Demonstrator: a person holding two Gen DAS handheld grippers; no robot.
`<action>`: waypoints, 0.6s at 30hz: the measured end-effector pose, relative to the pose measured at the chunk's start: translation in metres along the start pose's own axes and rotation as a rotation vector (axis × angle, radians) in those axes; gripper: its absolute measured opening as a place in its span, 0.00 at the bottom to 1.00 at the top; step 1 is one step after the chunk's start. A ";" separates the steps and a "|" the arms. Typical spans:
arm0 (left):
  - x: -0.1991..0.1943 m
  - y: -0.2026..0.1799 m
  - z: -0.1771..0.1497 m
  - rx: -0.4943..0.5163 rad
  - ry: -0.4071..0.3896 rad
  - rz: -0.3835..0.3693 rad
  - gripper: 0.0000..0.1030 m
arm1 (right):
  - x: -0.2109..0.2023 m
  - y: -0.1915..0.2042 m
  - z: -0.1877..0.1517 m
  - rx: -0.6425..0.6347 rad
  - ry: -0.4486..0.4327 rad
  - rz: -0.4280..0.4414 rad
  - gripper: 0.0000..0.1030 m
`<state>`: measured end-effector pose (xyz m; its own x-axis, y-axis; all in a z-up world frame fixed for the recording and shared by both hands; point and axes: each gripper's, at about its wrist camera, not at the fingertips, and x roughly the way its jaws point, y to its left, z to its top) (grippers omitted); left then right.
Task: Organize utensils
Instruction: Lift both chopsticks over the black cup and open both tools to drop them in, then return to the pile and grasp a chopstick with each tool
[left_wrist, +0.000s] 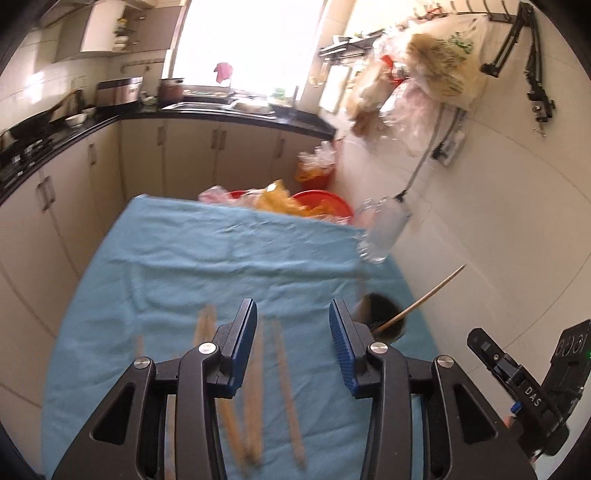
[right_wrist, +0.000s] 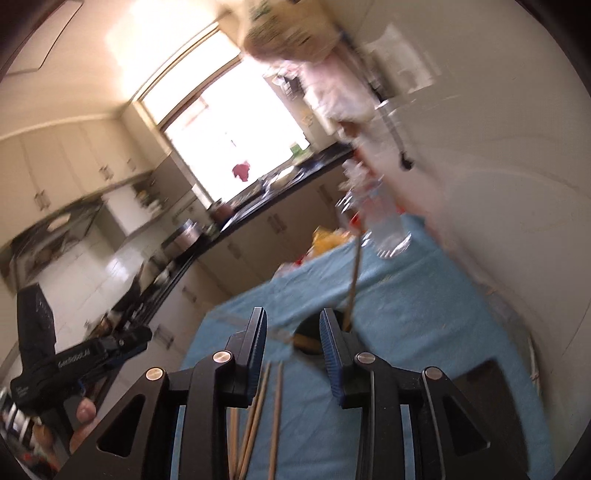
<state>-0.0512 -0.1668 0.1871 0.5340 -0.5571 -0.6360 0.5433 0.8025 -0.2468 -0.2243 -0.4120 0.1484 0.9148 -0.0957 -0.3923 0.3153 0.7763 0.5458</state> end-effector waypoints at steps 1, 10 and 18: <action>-0.003 0.012 -0.010 -0.013 0.008 0.012 0.39 | 0.004 0.004 -0.007 -0.014 0.029 0.013 0.31; 0.015 0.137 -0.096 -0.225 0.201 0.156 0.39 | 0.063 0.021 -0.090 -0.049 0.325 0.035 0.31; 0.036 0.173 -0.118 -0.270 0.269 0.193 0.39 | 0.092 0.031 -0.116 -0.062 0.411 0.013 0.31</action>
<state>-0.0150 -0.0227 0.0354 0.4015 -0.3447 -0.8485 0.2415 0.9335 -0.2650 -0.1595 -0.3249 0.0434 0.7376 0.1616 -0.6556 0.2772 0.8129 0.5122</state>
